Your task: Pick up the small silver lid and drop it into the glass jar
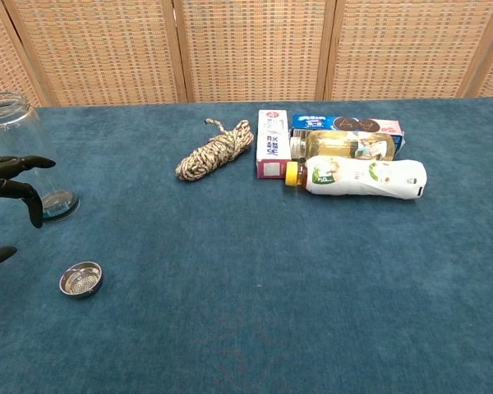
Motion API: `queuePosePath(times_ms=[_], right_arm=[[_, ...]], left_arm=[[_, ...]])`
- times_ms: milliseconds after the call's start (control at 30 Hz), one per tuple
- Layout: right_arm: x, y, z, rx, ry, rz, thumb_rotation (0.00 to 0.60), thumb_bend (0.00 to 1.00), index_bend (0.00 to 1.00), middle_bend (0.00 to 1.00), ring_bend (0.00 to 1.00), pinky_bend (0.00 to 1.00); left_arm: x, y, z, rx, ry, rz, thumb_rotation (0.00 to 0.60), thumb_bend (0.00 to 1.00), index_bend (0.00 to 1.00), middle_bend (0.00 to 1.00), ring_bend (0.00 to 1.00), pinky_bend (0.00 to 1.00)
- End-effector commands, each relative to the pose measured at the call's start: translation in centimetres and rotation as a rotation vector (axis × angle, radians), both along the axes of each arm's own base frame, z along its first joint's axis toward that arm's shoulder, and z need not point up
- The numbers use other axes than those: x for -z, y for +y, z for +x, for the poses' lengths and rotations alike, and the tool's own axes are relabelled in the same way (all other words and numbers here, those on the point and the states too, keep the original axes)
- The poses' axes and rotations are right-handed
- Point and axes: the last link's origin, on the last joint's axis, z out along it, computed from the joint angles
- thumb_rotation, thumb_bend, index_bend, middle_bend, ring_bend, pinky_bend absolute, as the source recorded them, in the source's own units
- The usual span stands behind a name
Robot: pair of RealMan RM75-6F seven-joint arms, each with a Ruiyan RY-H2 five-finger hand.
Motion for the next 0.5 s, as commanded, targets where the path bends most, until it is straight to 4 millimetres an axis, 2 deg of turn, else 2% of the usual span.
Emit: queuePosePath(times_ms=[33, 267, 500], right_arm=[[0.0, 0.0, 0.0, 0.001, -0.001, 0.001, 0.6, 0.12, 0.07, 0.0, 0.0, 0.14], [-0.1, 0.0, -0.1, 0.002, -0.007, 0.0, 0.6, 0.12, 0.07, 0.0, 0.0, 0.14], [-0.1, 0.0, 0.0, -0.001, -0.011, 0.001, 0.6, 0.12, 0.07, 0.0, 0.0, 0.14]], left_arm=[[0.7, 0.0, 0.1, -0.002, 0.012, -0.016, 0.6, 0.39, 0.42, 0.0, 0.0, 0.0], [2.0, -0.5, 0.1, -0.043, 0.037, -0.046, 0.6, 0.39, 0.42, 0.0, 0.0, 0.0], [2.4, -0.5, 0.2, -0.071, 0.061, -0.036, 0.6, 0.39, 0.42, 0.0, 0.0, 0.0]])
